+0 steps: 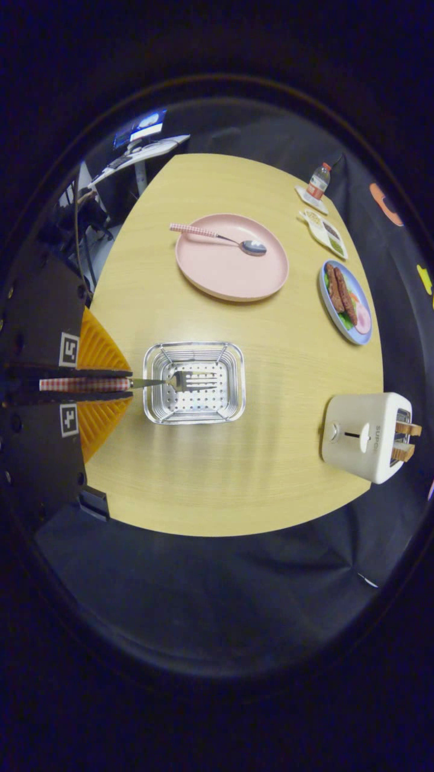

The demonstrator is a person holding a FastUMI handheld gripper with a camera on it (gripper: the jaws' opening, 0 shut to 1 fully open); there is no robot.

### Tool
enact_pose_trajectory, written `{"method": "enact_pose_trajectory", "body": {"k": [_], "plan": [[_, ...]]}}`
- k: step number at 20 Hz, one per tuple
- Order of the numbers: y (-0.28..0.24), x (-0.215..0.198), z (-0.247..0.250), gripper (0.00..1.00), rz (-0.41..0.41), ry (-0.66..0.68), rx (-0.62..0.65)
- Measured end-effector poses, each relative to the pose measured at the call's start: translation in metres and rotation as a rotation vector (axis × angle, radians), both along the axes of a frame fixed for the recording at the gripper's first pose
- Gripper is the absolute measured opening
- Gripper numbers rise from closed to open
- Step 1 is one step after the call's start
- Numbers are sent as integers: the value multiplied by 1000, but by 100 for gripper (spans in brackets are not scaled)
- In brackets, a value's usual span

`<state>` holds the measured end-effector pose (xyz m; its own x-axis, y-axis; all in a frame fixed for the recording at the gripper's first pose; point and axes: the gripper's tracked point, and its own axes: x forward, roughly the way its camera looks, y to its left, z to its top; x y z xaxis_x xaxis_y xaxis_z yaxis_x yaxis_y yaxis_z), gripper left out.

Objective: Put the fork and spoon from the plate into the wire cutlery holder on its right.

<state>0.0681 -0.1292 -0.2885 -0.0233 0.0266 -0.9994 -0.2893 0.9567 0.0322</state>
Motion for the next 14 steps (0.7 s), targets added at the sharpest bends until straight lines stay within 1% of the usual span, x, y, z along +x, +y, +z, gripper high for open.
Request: {"method": "enact_pose_trajectory", "body": {"k": [4,7,9,10,11,14], "plan": [[4,10,-3,8,-12,87,-19],[5,18,-7,7,8,105,-46],[9,13,-12,7,12,146,-41],[13,13,-12,11,13,163,-35],[14,13,-14,11,11,172,-36],[13,28,-15,11,12,124,-59]]}}
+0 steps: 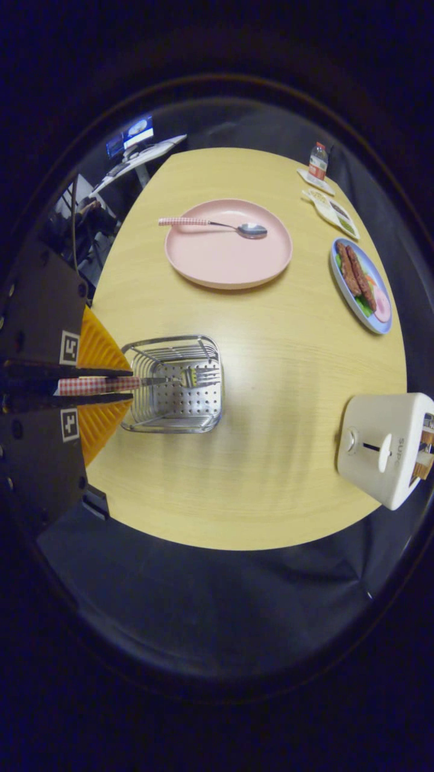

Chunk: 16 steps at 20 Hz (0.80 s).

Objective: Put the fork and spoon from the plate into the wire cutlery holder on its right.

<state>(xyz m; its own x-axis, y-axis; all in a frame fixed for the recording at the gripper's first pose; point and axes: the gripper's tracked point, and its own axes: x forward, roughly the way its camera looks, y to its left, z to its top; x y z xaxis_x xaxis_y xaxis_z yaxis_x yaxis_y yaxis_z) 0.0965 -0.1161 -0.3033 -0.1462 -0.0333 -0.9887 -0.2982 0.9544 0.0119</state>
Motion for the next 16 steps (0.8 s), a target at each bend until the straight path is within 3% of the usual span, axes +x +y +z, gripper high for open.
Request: {"method": "enact_pose_trajectory", "body": {"k": [4,5,8,13,16], "plan": [[3,10,12,14,33,-85,-2],[7,11,14,18,38,-102,5],[27,11,23,43,64,-162,43],[71,4,33,51,89,-272,109],[96,-5,30,71,98,-313,121]]}}
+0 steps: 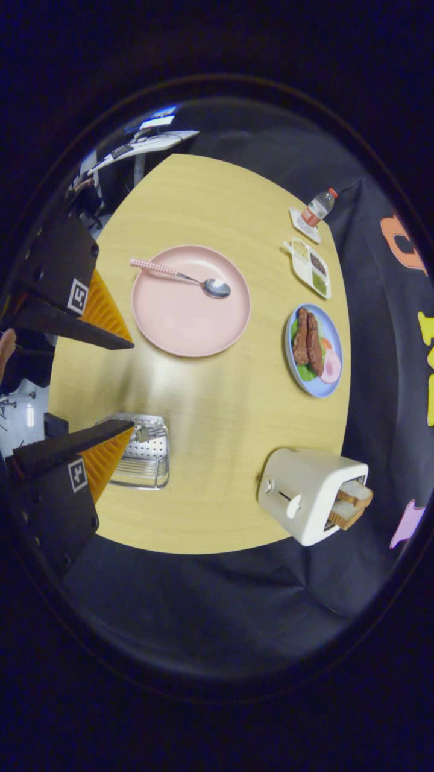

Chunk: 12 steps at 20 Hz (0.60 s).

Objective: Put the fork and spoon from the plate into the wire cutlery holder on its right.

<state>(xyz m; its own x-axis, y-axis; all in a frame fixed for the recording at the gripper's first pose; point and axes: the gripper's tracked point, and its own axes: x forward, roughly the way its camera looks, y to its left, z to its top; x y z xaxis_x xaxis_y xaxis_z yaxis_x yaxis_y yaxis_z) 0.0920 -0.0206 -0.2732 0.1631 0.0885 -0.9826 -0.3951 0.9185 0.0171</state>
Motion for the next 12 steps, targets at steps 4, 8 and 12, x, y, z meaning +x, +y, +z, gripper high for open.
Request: {"method": "enact_pose_trajectory", "body": {"k": [4,8,12], "plan": [[39,-12,-10,84,9,-17,26],[86,-22,-19,95,27,-59,72],[128,-30,-36,95,12,-120,122]]}}
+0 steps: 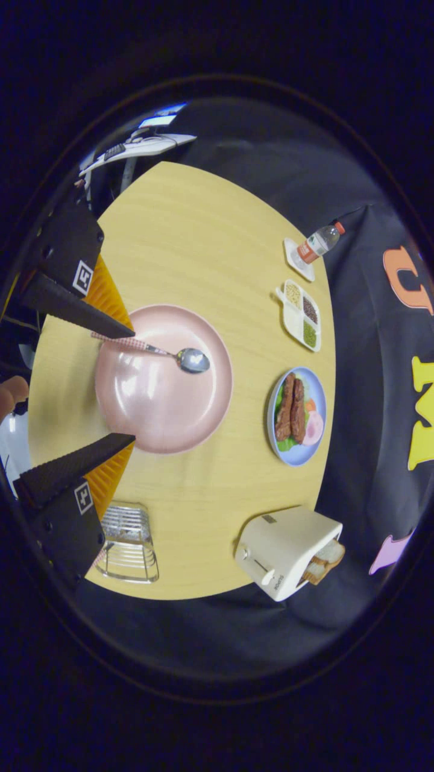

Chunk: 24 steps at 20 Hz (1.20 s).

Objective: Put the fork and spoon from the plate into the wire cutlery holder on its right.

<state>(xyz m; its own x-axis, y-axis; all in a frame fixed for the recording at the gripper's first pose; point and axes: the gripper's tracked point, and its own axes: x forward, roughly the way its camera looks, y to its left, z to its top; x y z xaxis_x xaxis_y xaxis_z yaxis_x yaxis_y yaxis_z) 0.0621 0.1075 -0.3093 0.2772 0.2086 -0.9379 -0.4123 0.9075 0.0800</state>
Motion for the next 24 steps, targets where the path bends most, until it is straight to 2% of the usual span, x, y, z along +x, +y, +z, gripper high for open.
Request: {"method": "enact_pose_trajectory", "body": {"k": [5,9,13,14,16,20,22,24], "plan": [[26,-8,-28,95,-90,-17,25],[29,-8,-50,95,-148,-86,-14],[39,-21,-79,79,-189,-86,-22],[40,-22,-82,78,-199,-94,-24],[40,-20,-86,67,-239,-115,-29],[44,-22,-91,47,-264,-120,-15],[41,-20,-88,45,-268,-133,-23],[32,-18,-87,12,-288,-150,-56]]}}
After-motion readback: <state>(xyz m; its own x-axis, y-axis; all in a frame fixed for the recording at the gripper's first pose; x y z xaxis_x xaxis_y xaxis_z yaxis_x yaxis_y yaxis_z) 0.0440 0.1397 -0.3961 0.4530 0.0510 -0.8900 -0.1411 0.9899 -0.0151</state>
